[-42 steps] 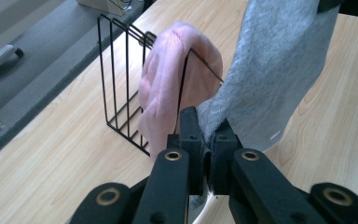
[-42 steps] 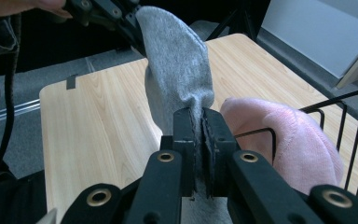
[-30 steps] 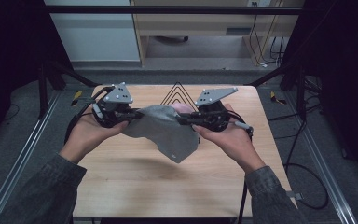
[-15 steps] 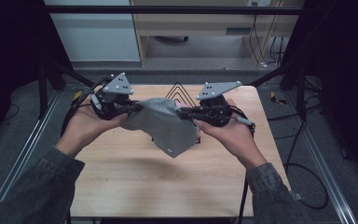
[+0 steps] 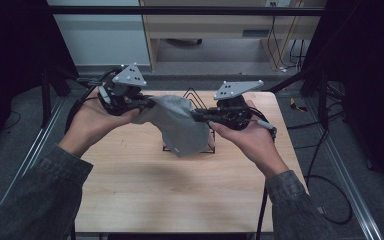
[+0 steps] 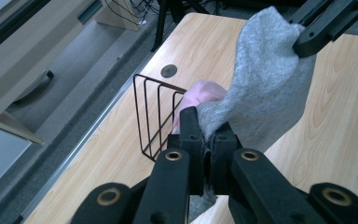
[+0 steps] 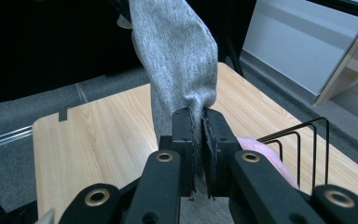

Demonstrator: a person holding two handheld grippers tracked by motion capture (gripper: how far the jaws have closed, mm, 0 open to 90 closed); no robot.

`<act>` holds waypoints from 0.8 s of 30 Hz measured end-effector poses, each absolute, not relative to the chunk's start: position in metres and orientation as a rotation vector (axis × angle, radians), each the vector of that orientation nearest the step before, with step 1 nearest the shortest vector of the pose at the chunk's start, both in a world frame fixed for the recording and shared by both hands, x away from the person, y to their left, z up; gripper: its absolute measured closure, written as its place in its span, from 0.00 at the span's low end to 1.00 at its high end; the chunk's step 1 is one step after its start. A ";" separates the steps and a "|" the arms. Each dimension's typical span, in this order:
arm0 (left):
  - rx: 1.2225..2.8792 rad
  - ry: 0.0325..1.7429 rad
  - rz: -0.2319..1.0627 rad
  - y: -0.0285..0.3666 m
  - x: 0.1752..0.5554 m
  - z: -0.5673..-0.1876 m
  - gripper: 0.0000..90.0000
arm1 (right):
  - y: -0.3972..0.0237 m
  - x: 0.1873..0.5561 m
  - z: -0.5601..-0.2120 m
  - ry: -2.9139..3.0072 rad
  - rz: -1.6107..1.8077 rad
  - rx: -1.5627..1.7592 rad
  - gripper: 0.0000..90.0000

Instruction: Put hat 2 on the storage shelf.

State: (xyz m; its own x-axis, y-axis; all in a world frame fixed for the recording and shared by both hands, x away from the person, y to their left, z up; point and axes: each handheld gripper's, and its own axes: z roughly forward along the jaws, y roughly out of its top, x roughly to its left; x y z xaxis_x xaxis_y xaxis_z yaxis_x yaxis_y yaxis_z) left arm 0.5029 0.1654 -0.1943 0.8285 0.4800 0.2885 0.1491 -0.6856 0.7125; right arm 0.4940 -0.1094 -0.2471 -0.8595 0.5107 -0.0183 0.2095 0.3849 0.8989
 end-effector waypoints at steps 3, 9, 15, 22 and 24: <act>2.293 0.449 0.607 0.162 0.504 -0.189 0.97 | -0.109 0.495 -0.248 2.351 1.467 0.637 0.94; 2.286 0.438 0.629 0.157 0.509 -0.175 0.97 | -0.111 0.501 -0.241 2.328 1.475 0.643 0.94; 2.252 0.441 0.638 0.156 0.513 -0.162 0.97 | -0.120 0.505 -0.218 2.264 1.481 0.657 0.94; 2.267 0.439 0.629 0.151 0.518 -0.166 0.97 | -0.132 0.512 -0.202 2.204 1.485 0.686 0.95; 2.261 0.436 0.625 0.149 0.518 -0.167 0.97 | -0.135 0.513 -0.200 2.192 1.487 0.693 0.95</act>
